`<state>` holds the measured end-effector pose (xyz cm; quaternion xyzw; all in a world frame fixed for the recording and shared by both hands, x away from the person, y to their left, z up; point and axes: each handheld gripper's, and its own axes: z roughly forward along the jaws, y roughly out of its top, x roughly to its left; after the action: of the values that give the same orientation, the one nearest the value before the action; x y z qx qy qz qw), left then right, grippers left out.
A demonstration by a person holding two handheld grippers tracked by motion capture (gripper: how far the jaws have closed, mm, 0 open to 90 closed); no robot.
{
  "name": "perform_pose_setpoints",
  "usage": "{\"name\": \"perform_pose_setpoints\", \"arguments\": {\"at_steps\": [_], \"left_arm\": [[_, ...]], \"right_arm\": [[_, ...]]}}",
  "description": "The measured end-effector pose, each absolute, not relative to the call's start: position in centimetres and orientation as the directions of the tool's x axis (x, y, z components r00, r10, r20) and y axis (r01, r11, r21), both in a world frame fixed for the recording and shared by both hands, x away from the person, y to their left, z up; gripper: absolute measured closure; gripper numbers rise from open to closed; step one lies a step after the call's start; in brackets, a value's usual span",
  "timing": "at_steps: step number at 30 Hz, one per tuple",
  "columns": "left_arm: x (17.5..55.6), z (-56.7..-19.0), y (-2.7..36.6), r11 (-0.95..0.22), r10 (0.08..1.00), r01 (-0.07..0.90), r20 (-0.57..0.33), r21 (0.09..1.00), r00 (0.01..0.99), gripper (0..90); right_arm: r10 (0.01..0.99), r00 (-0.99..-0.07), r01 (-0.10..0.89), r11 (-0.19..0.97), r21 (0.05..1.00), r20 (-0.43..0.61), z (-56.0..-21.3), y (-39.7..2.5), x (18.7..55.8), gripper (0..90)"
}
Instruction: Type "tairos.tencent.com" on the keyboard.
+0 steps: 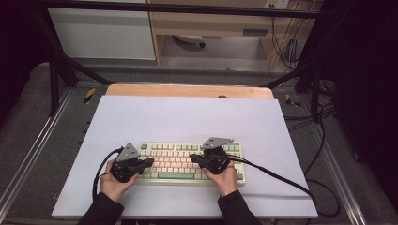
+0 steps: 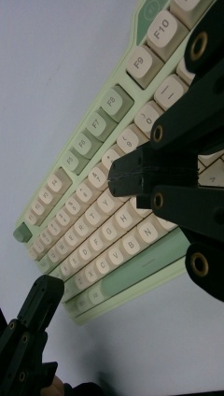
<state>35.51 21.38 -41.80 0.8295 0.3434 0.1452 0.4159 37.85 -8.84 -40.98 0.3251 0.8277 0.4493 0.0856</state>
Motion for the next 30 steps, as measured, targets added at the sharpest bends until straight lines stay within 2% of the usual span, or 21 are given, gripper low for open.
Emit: {"name": "perform_pose_setpoints", "arguments": {"at_steps": [30], "left_arm": [[36.6, -40.8, 18.2, -0.441, 0.669, 0.424, -0.025, 0.791, 0.743, 90.0]], "right_arm": [[0.630, -0.763, 0.464, 0.373, 0.803, 0.149, -40.9, -13.3, 36.2, 90.0]]}}
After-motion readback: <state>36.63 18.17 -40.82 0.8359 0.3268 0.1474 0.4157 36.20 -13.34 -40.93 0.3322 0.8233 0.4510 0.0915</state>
